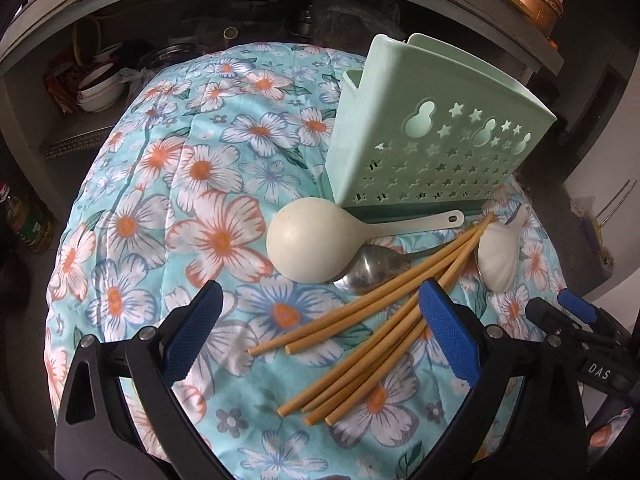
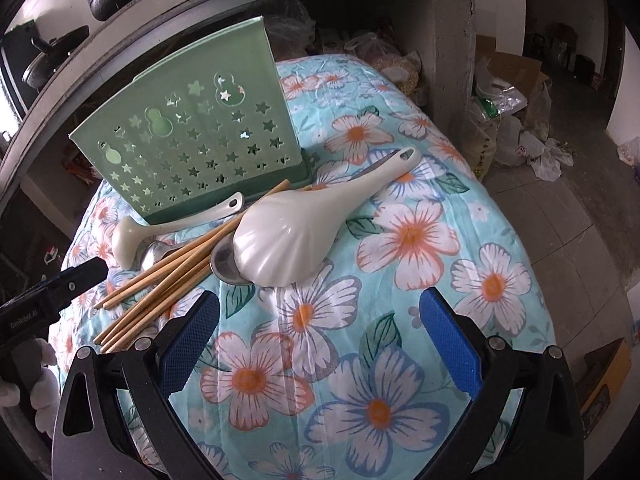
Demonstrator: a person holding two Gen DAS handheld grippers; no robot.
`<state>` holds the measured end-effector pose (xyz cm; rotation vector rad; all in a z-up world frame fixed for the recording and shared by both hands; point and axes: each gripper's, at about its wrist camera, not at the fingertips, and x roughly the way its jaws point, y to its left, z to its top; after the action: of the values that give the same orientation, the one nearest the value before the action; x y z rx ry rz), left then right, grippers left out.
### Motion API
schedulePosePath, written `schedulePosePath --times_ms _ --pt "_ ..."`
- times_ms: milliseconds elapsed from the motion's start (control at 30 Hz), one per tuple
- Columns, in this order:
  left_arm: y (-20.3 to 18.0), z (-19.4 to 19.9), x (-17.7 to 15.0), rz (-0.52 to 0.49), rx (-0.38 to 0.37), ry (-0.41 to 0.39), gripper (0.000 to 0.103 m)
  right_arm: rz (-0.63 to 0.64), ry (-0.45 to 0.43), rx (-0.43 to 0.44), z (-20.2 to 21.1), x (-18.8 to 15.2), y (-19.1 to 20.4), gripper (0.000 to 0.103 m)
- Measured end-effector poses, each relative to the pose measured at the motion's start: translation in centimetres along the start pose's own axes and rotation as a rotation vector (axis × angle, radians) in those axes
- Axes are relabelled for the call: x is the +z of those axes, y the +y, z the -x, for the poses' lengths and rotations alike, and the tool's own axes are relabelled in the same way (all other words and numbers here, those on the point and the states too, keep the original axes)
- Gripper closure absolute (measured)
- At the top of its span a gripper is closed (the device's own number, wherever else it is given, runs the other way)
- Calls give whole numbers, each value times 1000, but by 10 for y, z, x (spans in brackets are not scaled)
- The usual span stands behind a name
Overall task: Organize utensils
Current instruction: 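Move both tools toward the utensils lying beside the green holder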
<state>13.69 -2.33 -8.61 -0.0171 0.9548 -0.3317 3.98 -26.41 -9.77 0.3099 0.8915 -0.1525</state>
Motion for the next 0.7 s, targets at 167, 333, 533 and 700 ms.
schedulePosePath --times_ms 167,333,533,700 --pt "2 -6 7 -22 23 -5 8 2 33 33 -13 0 0 5" --pt "0 -8 15 -76 67 -29 8 -2 61 62 -22 -3 -1 5" --pt "5 -11 25 -79 92 -40 8 -14 68 88 -24 -4 -7 5" --pt "9 -12 32 -68 104 -46 8 -18 66 99 -25 -4 -8 5"
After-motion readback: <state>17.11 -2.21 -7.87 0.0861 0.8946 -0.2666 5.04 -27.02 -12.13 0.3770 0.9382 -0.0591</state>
